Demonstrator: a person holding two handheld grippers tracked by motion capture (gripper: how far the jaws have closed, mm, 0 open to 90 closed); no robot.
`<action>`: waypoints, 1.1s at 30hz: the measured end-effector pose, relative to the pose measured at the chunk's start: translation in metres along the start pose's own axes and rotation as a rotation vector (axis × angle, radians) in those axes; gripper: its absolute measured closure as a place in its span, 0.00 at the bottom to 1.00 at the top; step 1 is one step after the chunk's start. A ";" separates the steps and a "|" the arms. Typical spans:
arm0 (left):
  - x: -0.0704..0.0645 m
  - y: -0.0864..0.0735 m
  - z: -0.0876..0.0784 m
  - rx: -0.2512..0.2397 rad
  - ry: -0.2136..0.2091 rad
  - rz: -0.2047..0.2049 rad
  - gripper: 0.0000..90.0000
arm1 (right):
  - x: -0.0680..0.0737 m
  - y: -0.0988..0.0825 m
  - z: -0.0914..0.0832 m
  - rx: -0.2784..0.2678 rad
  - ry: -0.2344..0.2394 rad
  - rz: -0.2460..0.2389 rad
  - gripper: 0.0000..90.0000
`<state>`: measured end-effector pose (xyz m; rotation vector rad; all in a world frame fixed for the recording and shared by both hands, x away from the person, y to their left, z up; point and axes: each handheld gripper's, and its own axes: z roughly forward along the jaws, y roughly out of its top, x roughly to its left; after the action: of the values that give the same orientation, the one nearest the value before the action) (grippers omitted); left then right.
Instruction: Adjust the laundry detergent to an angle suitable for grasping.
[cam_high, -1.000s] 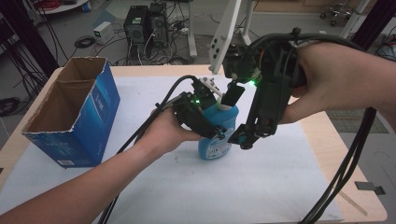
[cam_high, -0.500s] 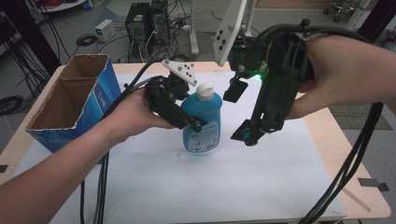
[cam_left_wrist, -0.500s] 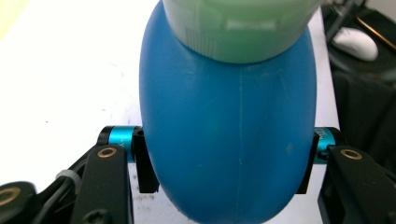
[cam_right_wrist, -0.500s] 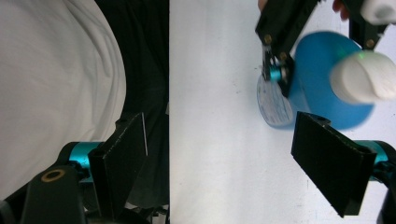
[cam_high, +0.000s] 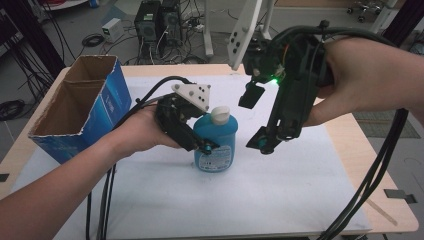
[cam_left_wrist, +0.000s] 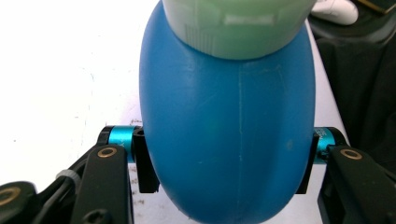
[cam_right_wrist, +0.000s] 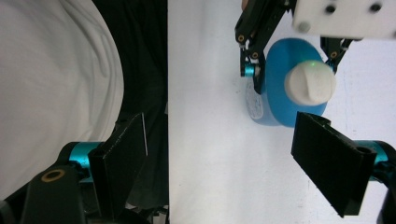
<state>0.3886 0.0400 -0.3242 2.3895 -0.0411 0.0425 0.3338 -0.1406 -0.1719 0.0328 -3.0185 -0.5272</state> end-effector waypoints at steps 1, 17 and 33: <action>-0.002 0.000 0.002 -0.012 0.005 -0.022 0.48 | 0.000 0.000 0.000 0.002 0.000 0.003 0.20; 0.002 -0.011 0.009 -0.024 -0.017 -0.025 0.47 | -0.001 -0.003 0.003 -0.002 0.004 0.006 0.20; -0.016 -0.006 -0.067 0.047 0.207 -0.270 0.20 | 0.000 0.000 0.001 -0.006 0.006 -0.005 0.20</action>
<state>0.3717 0.0902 -0.2801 2.4042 0.3827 0.1635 0.3333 -0.1404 -0.1730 0.0423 -3.0116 -0.5361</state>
